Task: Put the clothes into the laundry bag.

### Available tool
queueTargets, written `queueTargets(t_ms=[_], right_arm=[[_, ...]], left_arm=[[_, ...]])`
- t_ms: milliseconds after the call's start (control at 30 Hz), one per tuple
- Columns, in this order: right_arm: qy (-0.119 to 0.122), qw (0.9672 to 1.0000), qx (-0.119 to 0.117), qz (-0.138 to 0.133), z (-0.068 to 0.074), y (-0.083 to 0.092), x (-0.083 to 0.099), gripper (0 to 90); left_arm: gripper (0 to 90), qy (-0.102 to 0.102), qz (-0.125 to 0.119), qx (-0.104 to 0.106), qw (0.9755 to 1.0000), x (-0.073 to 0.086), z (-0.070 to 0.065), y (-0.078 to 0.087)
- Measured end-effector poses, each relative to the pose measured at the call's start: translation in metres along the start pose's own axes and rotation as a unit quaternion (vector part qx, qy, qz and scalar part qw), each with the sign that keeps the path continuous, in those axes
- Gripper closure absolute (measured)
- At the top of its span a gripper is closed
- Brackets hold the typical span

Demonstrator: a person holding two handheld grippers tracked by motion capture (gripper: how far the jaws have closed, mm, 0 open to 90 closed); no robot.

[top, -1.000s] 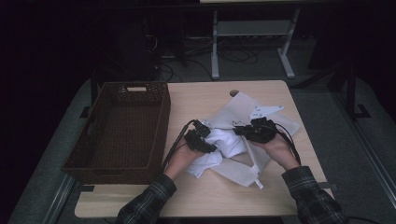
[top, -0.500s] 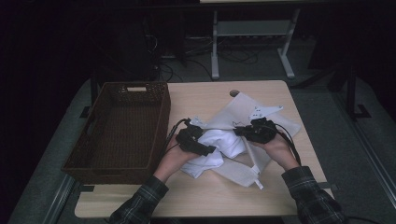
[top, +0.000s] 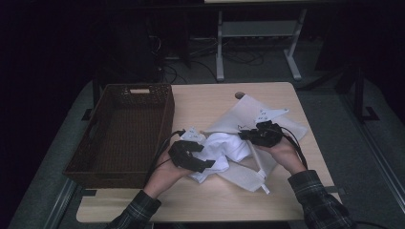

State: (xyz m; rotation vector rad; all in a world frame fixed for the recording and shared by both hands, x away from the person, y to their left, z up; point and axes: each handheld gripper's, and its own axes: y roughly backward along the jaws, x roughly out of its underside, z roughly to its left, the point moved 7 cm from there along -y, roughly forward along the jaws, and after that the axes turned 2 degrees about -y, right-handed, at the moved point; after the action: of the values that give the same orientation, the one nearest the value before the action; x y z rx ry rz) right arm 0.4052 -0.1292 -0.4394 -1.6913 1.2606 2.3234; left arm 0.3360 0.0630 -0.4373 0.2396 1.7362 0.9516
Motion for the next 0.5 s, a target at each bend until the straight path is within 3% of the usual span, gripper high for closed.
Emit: queueTargets(t_ms=[200,367,500], right_arm=[[0.002,1.0000,-0.001,0.002,0.001,0.000,0.000,85.0],[0.004,1.0000,-0.002,0.003,0.001,-0.001,0.001,85.0],[0.005,1.0000,-0.002,0.004,0.002,-0.002,0.002,85.1]], left_arm=[[29.3,-0.022,0.027,0.017,0.9993,0.007,-0.016,-0.032],[30.1,-0.036,0.054,0.005,0.9979,0.014,-0.014,-0.058],[36.2,-0.036,0.066,-0.005,0.9972,0.019,-0.011,-0.072]])
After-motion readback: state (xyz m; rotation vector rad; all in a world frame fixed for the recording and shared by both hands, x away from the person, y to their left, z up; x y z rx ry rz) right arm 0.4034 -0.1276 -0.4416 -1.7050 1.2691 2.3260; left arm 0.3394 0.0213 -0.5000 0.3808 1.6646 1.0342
